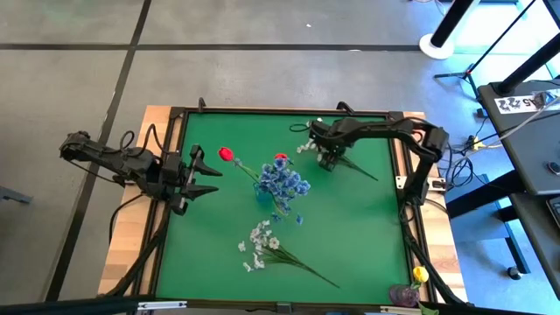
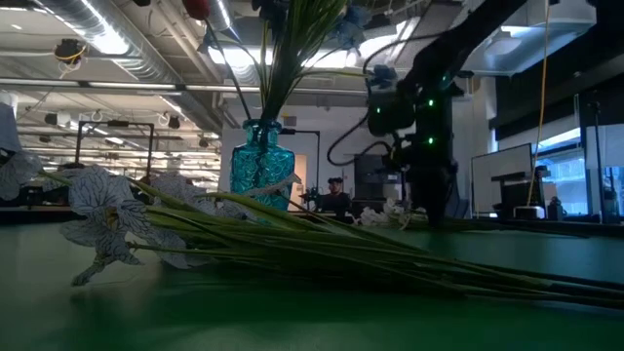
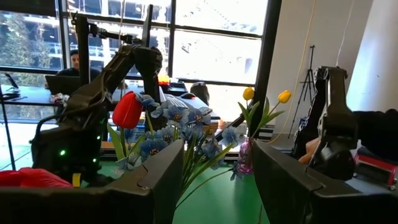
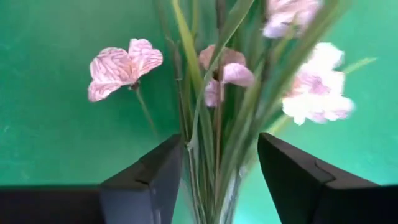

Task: Sort flowers into vase by color
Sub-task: Put the white flowers into the purple vase

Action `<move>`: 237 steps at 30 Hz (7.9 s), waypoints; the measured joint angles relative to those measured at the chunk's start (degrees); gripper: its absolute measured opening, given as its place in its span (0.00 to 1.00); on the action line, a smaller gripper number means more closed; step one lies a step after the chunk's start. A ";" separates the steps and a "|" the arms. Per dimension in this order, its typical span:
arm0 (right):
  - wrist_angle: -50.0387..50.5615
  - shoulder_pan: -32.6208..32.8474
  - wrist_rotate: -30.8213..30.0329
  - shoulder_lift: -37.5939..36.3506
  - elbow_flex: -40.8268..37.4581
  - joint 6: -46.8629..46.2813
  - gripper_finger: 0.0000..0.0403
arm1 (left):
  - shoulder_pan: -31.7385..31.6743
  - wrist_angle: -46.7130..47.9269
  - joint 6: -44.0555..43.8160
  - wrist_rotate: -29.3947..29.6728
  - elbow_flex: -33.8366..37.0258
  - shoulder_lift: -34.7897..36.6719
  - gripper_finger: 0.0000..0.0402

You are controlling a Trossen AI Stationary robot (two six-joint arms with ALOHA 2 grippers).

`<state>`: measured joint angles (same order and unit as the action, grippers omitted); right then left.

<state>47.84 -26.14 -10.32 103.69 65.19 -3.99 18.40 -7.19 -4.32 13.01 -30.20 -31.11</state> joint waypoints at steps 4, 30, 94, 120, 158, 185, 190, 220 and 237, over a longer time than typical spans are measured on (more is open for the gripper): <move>-1.19 -0.56 1.99 2.68 -0.09 1.80 0.47 | 0.01 0.03 0.00 0.01 0.00 0.00 0.46; -13.48 2.14 11.65 -32.55 -10.10 -0.03 0.03 | -0.01 0.01 0.02 -0.01 0.00 0.02 0.46; -77.62 84.36 24.91 -62.64 -36.79 -7.33 0.02 | 0.00 -0.01 0.01 0.01 0.00 0.00 0.46; -66.18 94.41 23.05 -62.70 -36.79 2.92 0.04 | -0.01 0.01 0.00 0.01 0.00 0.00 0.46; -58.07 94.39 23.05 -62.47 -34.82 5.93 0.04 | 0.01 -0.01 0.00 0.01 0.00 0.00 0.46; -42.10 94.39 21.42 -65.91 -34.42 -13.65 0.38 | 0.01 -0.01 0.01 0.01 0.00 0.01 0.46; -25.88 94.39 18.04 -66.30 -26.69 -14.75 0.36 | 0.01 -0.01 0.02 -0.01 0.00 0.00 0.46; 16.29 94.28 -43.53 -65.87 -0.46 -28.41 0.33 | 0.01 -0.01 0.00 0.01 0.00 0.00 0.46; -13.41 65.26 -29.21 -49.02 -0.29 -11.97 0.33 | -0.01 -0.01 0.01 0.00 0.00 0.00 0.46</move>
<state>34.43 39.11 -39.53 54.67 64.90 -15.97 18.39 -7.20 -4.31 13.01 -30.20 -31.11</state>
